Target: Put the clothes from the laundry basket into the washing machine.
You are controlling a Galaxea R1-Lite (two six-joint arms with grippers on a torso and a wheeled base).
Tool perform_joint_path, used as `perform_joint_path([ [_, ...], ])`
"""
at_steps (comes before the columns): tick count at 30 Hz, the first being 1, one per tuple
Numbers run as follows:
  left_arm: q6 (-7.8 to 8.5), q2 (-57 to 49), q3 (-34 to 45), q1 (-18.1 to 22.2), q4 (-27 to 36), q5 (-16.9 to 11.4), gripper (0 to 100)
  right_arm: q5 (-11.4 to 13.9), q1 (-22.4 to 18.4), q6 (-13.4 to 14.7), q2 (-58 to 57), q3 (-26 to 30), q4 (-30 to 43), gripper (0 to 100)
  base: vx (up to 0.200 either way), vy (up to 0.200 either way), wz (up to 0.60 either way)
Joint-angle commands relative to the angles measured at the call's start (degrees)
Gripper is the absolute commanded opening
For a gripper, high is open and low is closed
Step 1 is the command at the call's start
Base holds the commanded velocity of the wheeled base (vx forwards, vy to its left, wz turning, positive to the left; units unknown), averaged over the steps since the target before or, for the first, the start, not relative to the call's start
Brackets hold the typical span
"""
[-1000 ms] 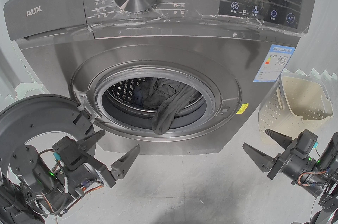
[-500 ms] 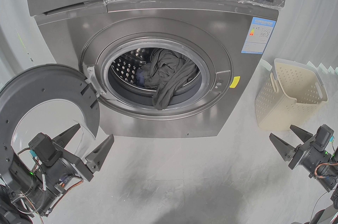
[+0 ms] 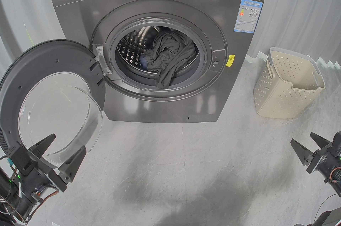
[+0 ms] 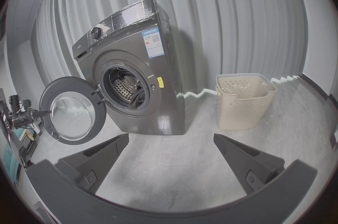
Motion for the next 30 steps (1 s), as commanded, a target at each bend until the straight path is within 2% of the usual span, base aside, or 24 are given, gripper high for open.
perform_joint_path([
  [1, -0.14, -12.5, 1.0, 3.6, 8.0, -0.1, 100, 0.2, -3.8, -0.2, -11.5, 0.9, 8.4, 100, 0.000, 0.000, 0.00],
  [3, -0.41, -15.7, 1.0, 6.2, 11.6, -0.2, 100, 0.2, -4.8, -0.4, -16.6, 0.9, 14.3, 100, 0.000, 0.000, 0.00],
  [4, -0.41, -15.7, 1.0, 6.2, 11.6, -0.2, 100, 0.2, -4.8, -0.4, -16.6, 0.9, 14.3, 100, -0.200, 0.000, 0.00],
  [5, -0.32, -19.6, 1.0, 8.5, 14.5, -0.7, 100, 0.4, -5.1, -1.0, -22.3, 0.8, 20.4, 100, -0.200, 0.000, 0.00],
  [7, -0.23, -24.7, 1.0, 10.2, 17.7, -3.1, 100, 0.6, -5.2, -2.1, -28.8, 0.8, 26.9, 100, -0.200, 0.100, 0.00],
  [9, -0.14, -27.9, 1.0, 12.2, 20.2, -6.0, 100, 0.9, -5.4, -2.2, -32.4, 0.5, 30.1, 100, -0.200, 0.200, 0.00],
  [10, -0.14, -28.1, 1.0, 12.3, 20.3, -6.2, 100, 0.9, -5.5, -2.2, -32.6, 0.5, 30.2, 100, -0.200, 0.200, 0.00],
  [11, -0.06, -30.9, 0.9, 14.2, 23.3, -8.4, 100, 0.9, -6.0, -2.1, -33.9, 0.5, 30.6, 100, -0.200, 0.200, 0.00],
  [15, -0.06, -34.1, 0.5, 16.2, 28.3, -11.3, 100, 0.9, -6.1, -2.0, -34.2, 0.8, 30.9, 100, -0.200, 0.200, 0.00],
  [18, -0.32, -35.4, 0.8, 16.5, 29.3, -11.4, 100, 0.9, -6.1, -1.8, -34.2, 0.8, 31.1, 100, -0.200, 0.200, 0.00],
  [24, -0.67, -38.1, 0.0, 16.8, 32.2, -11.5, 100, 0.9, -6.1, -1.7, -34.2, 0.8, 31.0, 100, 0.000, 0.000, 0.00],
  [30, -0.76, -37.9, -1.4, 17.8, 34.1, -12.7, 100, 1.1, -6.1, -1.7, -34.2, 0.8, 31.1, 100, 0.000, 0.200, 0.00],
])
